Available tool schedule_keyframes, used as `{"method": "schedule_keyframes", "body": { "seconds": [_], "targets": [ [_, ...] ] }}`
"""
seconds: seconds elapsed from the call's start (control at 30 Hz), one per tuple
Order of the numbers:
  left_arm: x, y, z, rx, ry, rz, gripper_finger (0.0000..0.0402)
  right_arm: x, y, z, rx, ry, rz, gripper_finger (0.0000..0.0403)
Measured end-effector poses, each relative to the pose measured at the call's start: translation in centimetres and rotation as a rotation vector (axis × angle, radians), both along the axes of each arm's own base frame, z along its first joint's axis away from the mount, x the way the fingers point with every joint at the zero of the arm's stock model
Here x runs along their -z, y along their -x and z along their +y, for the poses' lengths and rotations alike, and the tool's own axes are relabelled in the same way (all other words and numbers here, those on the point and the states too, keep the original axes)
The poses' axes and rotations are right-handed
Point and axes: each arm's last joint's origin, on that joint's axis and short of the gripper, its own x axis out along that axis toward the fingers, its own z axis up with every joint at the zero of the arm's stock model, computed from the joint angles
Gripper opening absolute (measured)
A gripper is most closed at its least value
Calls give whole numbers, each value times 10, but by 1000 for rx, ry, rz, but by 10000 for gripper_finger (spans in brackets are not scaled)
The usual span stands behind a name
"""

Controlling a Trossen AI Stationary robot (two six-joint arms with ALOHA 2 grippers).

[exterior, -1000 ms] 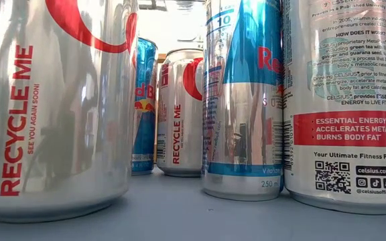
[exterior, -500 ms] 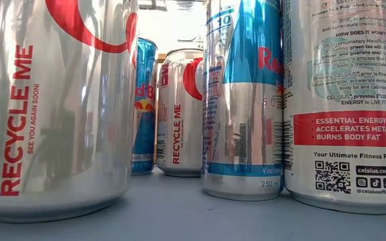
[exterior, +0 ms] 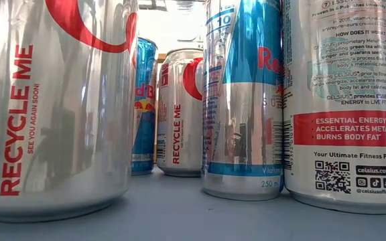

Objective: Place canned beverage on shelf
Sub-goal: Put the right white soda can on the shelf

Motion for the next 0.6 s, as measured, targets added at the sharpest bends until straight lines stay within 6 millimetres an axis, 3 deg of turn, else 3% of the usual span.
{"method": "schedule_keyframes", "body": {
  "seconds": [0.27, 0.6],
  "targets": [
    [-16, -24, -11, 53, -94, -33, 358, 33, -12, 30, -3, -6, 274, 291],
    [-47, 3, 1, 42, -75, -23, 358, 43, 1, 64, -8, -62, 314, 291]
  ]
}}
